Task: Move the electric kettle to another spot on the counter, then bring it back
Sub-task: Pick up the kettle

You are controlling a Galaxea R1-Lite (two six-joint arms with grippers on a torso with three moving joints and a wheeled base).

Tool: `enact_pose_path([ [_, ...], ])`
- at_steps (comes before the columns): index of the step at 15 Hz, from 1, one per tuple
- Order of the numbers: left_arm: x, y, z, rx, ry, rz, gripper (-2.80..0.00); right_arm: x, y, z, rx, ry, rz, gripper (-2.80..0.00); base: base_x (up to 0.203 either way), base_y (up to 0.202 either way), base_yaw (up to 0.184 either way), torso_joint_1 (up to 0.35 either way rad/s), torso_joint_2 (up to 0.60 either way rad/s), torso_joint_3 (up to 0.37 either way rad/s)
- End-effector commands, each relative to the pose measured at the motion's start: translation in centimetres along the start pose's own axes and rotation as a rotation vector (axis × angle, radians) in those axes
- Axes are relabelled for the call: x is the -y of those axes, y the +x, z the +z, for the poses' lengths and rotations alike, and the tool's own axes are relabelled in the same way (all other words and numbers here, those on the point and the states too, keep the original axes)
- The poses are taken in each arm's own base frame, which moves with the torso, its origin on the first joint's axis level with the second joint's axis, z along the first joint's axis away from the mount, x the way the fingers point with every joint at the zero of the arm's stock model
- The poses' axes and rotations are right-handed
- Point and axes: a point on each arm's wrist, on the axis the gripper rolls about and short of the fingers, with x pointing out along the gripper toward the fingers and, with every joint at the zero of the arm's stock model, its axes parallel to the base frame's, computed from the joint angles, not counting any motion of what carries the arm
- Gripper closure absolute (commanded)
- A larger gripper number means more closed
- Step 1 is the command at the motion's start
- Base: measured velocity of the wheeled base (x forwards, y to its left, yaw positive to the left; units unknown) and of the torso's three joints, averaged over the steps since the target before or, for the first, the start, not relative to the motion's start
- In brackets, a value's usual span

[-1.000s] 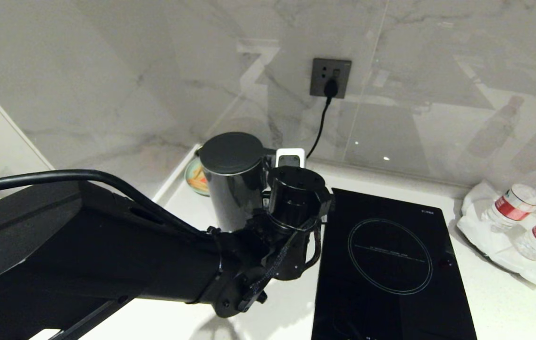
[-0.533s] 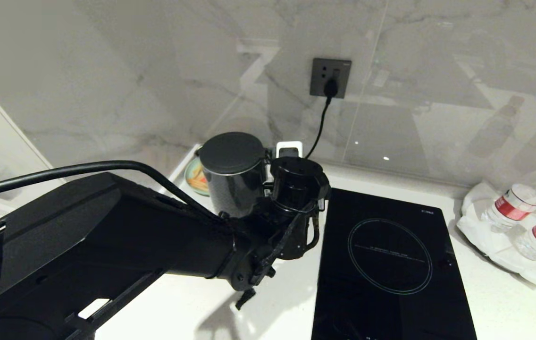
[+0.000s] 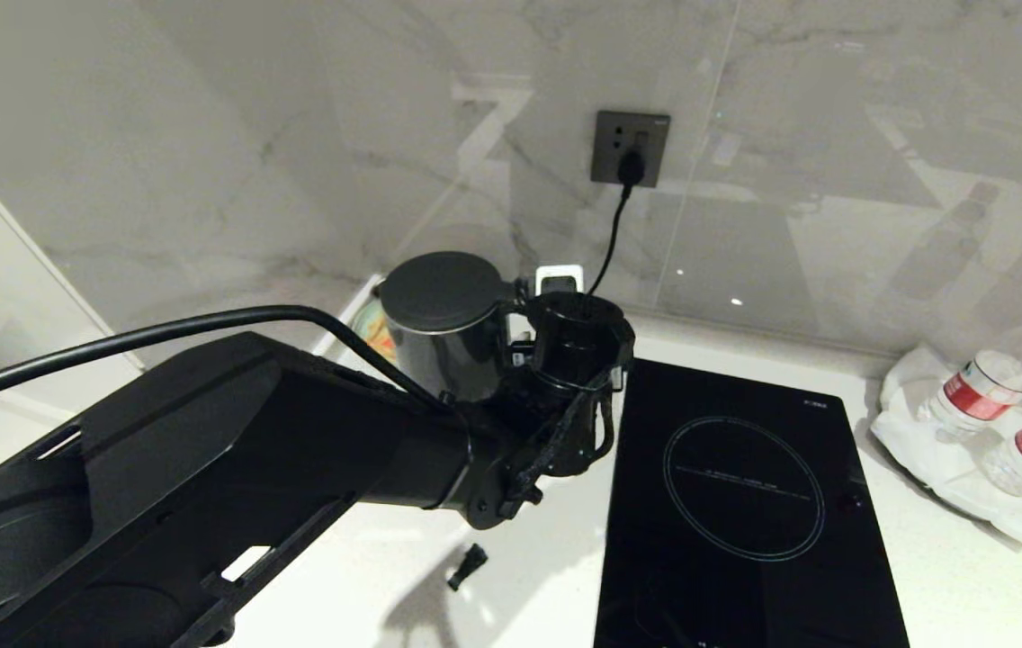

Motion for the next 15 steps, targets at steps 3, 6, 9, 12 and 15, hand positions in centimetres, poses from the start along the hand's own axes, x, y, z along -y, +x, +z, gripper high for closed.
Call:
enact_pose_path([
  [3, -0.2, 1.8, -0.2, 0.007, -0.001, 0.030, -2.80, 0.0, 0.0, 0.0, 0.000, -0.001, 0.000, 0.00, 0.000, 0.000, 0.000, 0.000, 0.00, 0.000],
  [6, -0.6, 2.5, 0.3, 0.025, 0.004, 0.041, -2.80, 0.0, 0.0, 0.0, -0.002, -0.001, 0.000, 0.00, 0.000, 0.000, 0.000, 0.000, 0.00, 0.000],
  [9, -0.8, 2.7, 0.7, 0.032, 0.010, 0.046, -2.80, 0.0, 0.0, 0.0, 0.000, -0.001, 0.000, 0.00, 0.000, 0.000, 0.000, 0.000, 0.00, 0.000],
  [12, -1.0, 2.7, 1.0, 0.038, 0.006, 0.051, -2.80, 0.0, 0.0, 0.0, 0.000, -0.001, 0.000, 0.00, 0.000, 0.000, 0.000, 0.000, 0.00, 0.000],
  [15, -1.0, 2.7, 0.9, 0.037, 0.006, 0.053, -2.80, 0.0, 0.0, 0.0, 0.000, -0.001, 0.000, 0.00, 0.000, 0.000, 0.000, 0.000, 0.00, 0.000],
])
